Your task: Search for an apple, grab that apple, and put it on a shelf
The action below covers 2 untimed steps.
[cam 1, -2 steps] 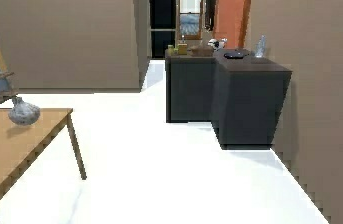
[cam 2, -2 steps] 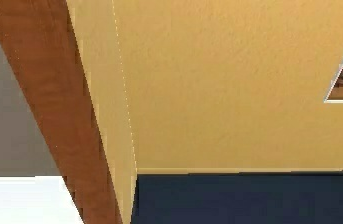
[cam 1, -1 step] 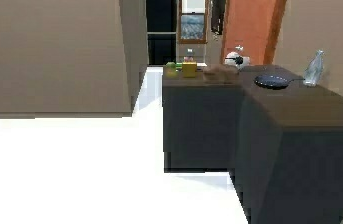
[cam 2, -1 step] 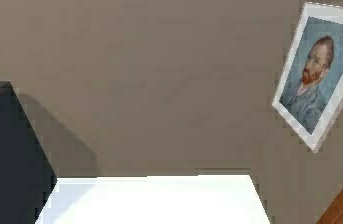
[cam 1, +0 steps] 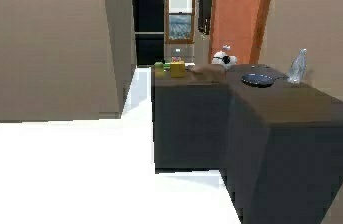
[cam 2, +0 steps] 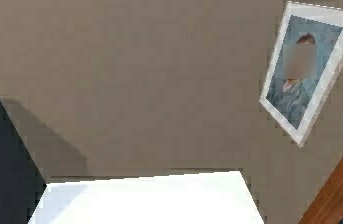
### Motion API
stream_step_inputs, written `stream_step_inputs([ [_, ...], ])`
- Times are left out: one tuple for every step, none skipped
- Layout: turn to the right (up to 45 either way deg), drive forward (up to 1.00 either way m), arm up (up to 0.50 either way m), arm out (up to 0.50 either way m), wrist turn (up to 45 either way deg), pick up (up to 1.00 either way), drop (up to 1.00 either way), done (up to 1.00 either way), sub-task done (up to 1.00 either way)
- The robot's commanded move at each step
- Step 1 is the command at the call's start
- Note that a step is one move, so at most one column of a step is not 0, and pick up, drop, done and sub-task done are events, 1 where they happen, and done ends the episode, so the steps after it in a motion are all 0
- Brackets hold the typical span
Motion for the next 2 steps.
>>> stream_step_inputs([
  [0.0, 0.95, 0.0, 0.0, 0.0, 0.0, 0.0, 0.0, 0.0],
  [-45.0, 0.0, 0.0, 0.0, 0.0, 0.0, 0.0, 0.0, 0.0],
])
